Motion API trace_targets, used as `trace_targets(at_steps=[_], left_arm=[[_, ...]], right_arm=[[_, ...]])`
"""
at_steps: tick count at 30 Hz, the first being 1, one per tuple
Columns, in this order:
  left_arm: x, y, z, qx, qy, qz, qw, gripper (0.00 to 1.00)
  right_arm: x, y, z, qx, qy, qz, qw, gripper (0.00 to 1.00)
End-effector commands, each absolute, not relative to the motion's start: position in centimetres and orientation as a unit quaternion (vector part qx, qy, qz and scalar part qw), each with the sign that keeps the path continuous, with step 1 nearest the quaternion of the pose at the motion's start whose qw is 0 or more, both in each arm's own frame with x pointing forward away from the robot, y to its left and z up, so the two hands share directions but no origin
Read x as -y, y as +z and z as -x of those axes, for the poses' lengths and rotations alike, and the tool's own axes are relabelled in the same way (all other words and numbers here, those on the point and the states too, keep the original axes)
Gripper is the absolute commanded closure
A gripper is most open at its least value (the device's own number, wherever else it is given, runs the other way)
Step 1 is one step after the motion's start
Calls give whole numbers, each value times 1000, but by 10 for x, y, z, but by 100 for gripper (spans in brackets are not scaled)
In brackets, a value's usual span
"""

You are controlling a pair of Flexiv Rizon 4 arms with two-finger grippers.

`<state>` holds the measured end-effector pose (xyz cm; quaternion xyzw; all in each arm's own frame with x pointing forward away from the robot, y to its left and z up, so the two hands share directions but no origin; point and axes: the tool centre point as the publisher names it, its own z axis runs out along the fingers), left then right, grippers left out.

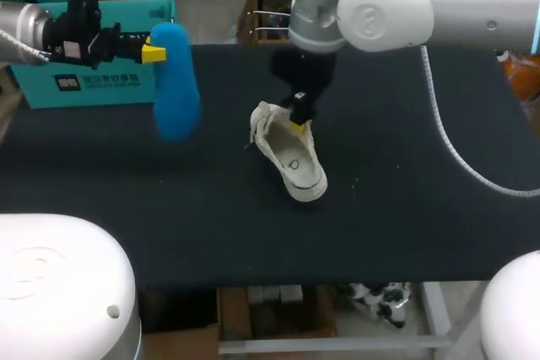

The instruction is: Open the shoe tongue, take the insole out of the shoe, put the insole back into the shoe, and pack the shoe into the shoebox

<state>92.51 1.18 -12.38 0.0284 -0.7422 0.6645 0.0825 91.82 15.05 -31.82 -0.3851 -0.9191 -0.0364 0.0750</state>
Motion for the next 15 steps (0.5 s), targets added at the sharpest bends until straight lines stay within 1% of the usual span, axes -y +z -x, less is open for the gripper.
trace_targets(at_steps=[1,6,15], left_arm=[[12,-132,-946,720,670,54,175,100],[35,-127,-952,715,666,76,199,100],[57,-126,-959,704,665,104,228,100]], right_arm=[[-144,-317,-902,902,-92,418,55,100],[-145,-319,-885,879,-112,460,53,100],[-139,-323,-863,841,-134,521,50,100]])
